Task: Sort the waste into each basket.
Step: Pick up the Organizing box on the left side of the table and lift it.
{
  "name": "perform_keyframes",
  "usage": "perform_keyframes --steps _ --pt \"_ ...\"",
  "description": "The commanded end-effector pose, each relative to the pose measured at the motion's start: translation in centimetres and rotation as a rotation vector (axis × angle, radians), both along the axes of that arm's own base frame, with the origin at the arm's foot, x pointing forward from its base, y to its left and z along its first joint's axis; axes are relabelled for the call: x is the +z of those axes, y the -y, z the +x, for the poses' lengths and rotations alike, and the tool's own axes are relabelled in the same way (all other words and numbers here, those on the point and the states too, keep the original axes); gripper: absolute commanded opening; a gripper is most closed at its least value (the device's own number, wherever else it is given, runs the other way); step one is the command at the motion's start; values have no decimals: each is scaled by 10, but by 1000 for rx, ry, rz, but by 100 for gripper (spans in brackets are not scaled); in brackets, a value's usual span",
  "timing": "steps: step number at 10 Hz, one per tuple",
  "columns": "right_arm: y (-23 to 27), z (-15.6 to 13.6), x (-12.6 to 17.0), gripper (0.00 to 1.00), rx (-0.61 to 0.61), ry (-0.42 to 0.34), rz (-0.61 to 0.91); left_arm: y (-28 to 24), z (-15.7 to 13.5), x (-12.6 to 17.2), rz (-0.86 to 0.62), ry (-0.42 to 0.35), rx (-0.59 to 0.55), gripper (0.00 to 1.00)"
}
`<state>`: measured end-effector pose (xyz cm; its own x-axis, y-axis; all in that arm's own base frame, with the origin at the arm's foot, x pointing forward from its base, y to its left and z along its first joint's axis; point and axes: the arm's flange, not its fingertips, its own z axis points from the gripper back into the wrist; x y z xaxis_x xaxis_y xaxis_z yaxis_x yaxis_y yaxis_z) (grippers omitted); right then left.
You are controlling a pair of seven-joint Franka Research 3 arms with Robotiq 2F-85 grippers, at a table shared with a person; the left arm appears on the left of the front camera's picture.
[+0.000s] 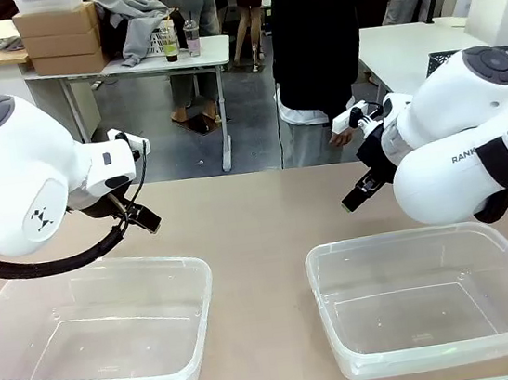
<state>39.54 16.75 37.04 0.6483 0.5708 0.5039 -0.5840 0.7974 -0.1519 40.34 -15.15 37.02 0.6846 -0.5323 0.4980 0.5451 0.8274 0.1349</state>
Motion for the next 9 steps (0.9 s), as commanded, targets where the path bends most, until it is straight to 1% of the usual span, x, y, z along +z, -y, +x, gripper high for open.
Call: perform_keyframes --steps 1,4,5,6,7,8,9 --pt "0 0 0 100 0 0 0 0 0 0 0 0 0 100" --pt "0 0 0 100 0 0 0 0 0 0 0 0 0 100" --pt "8 5 23 100 12 -97 88 0 0 0 0 0 0 100" --pt "11 2 63 100 -73 -138 139 1 -7 38 -165 -76 -71 100" --pt "14 -13 107 100 -138 -129 166 7 -18 83 -69 -150 205 100" --pt "17 -43 148 100 -87 -148 174 4 -47 126 -111 -186 125 100" --pt "21 -72 166 100 -106 -93 117 -3 -76 150 -161 -212 1 100"
